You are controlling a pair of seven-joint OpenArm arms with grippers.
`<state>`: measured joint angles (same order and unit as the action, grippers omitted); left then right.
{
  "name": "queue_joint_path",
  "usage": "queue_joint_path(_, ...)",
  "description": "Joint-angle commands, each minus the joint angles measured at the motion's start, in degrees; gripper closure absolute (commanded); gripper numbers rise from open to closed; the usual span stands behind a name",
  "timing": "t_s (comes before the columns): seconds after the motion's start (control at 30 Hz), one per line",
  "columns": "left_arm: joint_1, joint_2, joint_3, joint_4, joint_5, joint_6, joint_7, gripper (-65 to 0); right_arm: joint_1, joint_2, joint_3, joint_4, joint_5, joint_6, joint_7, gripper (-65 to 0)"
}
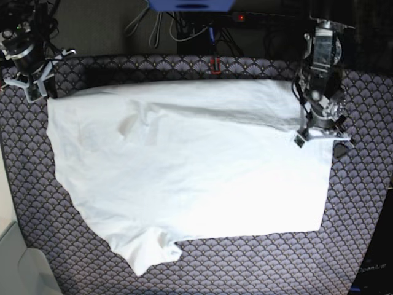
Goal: Fold the T-shirt properly
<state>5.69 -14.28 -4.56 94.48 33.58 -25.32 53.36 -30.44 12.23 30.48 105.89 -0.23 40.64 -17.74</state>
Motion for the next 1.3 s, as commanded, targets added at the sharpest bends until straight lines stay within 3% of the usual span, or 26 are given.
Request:
queue_joint_path(0.0, -1.5, 0.9, -2.3, -0.5, 0.3, 0.4, 0.4, -0.9, -0.4, 0.7, 0.4, 0.8, 0.5, -0.6, 1.3, 0.0)
queue_joint_path(0.17, -3.7, 4.2, -7.9, -1.3, 0.1, 0.0, 0.6, -0.9, -0.4, 0.7, 0.8, 0.8, 0.5, -0.6, 1.3, 0.0)
queue_joint_path(0.43, 0.2, 1.5, -8.4, -0.9, -0.2, -0.1, 0.0, -0.9, -0.5, 0.7, 0.5, 0.8, 0.5, -0.6, -4.8, 0.0)
queue_joint_path(0.7, 4.9, 1.4, -10.9, 8.5, -0.3, -0.2, 0.0, -0.9, -0.3, -0.5, 0.3, -3.1, 0.4, -0.6, -4.8, 0.0)
queue_joint_path(0.93, 6.4, 1.4, -10.9, 9.8, -0.3, -0.3, 0.0, -0.9, -0.6, -1.4, 0.3, -3.7, 0.4, -0.6, -5.1, 0.0)
queue_joint_path(1.1, 6.4, 1.4, -10.7, 9.7, -0.3, -0.3, 0.0, -0.9, -1.2, -1.0, 0.1, -3.4, 0.4, -0.6, -11.4, 0.0)
queue_joint_path(1.27, 6.3, 1.4, -10.5, 9.7, -0.3, -0.3, 0.0, -0.9, -1.8, 1.4, -3.6, -3.3, 0.3, -0.6, -14.3, -12.3)
